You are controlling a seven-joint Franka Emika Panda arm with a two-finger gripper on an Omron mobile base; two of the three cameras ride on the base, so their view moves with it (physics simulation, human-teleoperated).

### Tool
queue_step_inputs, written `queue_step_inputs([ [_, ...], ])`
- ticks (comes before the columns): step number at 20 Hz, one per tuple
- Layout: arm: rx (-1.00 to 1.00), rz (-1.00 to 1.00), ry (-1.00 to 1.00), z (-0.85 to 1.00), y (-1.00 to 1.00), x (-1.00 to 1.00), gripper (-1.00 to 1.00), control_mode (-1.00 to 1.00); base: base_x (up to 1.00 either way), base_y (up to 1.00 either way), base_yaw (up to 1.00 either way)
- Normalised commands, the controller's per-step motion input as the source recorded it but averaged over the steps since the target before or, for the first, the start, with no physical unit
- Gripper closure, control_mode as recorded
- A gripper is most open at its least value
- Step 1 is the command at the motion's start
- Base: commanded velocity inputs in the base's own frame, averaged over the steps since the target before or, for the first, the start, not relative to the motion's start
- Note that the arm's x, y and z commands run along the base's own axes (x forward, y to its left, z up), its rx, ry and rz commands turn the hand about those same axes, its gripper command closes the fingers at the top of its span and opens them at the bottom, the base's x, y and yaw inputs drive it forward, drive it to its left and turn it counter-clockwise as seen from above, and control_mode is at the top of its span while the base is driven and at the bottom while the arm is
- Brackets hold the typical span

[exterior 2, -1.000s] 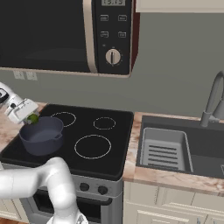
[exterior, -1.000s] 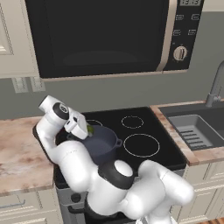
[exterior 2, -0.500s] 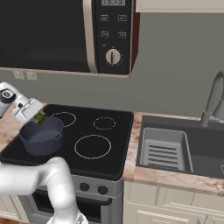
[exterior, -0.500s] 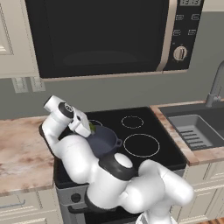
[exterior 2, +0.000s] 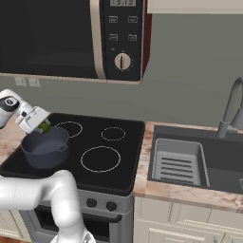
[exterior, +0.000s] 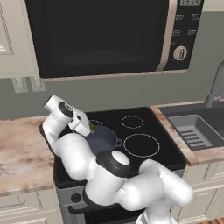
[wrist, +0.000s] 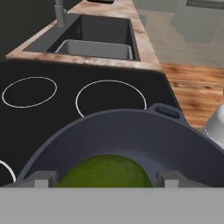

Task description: Turn on the burner for the pot on the stove. Wait thirty seconds for the pot to heat up. Then add the lime to the pot.

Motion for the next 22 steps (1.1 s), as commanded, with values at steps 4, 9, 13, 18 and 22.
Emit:
queue_step_inputs([
  [4, 0.00, 0.00, 0.00, 0.00, 0.00, 0.00, 1.00, -1.00, 0.00, 0.00, 0.00],
  [9, 0.00, 0.00, 0.00, 0.00, 0.00, 0.00, 1.00, -1.00, 0.00, 0.00, 0.00],
  [13, 0.00, 0.00, 0.00, 0.00, 0.00, 0.00, 1.00, -1.00, 0.00, 0.00, 0.00],
  [18, 0.00, 0.00, 0.00, 0.00, 0.00, 0.00, 1.00, -1.00, 0.00, 0.00, 0.00],
  [22, 0.00, 0.00, 0.00, 0.00, 0.00, 0.00, 1.00, -1.00, 0.00, 0.00, 0.00],
])
